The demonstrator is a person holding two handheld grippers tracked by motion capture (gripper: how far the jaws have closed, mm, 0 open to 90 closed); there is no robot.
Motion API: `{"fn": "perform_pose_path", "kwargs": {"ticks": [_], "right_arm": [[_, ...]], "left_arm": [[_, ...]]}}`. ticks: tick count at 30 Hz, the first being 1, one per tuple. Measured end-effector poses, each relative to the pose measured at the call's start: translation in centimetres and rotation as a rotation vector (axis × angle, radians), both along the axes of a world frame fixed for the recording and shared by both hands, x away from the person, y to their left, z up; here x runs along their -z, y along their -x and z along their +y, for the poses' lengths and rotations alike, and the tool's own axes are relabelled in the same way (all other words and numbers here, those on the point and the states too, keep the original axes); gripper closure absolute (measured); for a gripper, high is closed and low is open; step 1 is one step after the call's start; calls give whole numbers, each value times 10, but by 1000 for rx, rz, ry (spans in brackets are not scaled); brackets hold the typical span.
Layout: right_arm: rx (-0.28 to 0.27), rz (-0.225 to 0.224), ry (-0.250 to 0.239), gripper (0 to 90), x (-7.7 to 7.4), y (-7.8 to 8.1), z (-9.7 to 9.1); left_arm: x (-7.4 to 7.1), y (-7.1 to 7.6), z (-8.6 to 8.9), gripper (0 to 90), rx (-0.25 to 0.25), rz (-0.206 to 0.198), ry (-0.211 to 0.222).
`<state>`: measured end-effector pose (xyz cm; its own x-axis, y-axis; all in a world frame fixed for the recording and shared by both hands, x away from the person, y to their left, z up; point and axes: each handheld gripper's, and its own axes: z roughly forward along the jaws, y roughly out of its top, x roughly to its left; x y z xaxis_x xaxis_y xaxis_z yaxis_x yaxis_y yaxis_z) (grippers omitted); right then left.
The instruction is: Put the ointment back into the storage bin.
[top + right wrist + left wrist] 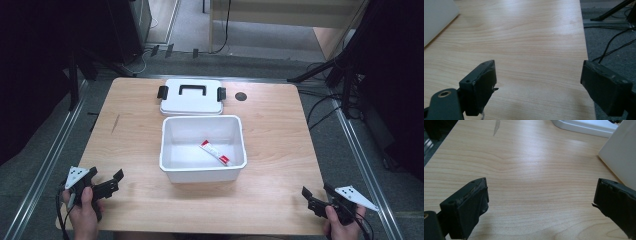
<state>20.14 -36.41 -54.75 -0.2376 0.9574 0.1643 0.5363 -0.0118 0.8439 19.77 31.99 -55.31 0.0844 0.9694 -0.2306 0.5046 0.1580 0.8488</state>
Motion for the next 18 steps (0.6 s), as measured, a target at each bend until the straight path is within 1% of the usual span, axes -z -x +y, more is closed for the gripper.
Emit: {"fn": "perform_pose_path", "kwargs": {"ticks": [3, 8, 14, 18], "right_arm": [[1, 6, 3, 137, 0, -1, 2], [-7, 26, 26, 137, 0, -4, 5], [-2, 35, 10, 137, 0, -6, 4], [-6, 39, 13, 137, 1, -6, 6]], "left_arm": [[0, 0, 0, 1, 3, 2, -7], [0, -1, -1, 1, 4, 2, 0], [0, -2, -1, 1, 5, 3, 3], [0, -2, 0, 1, 5, 1, 2]]}}
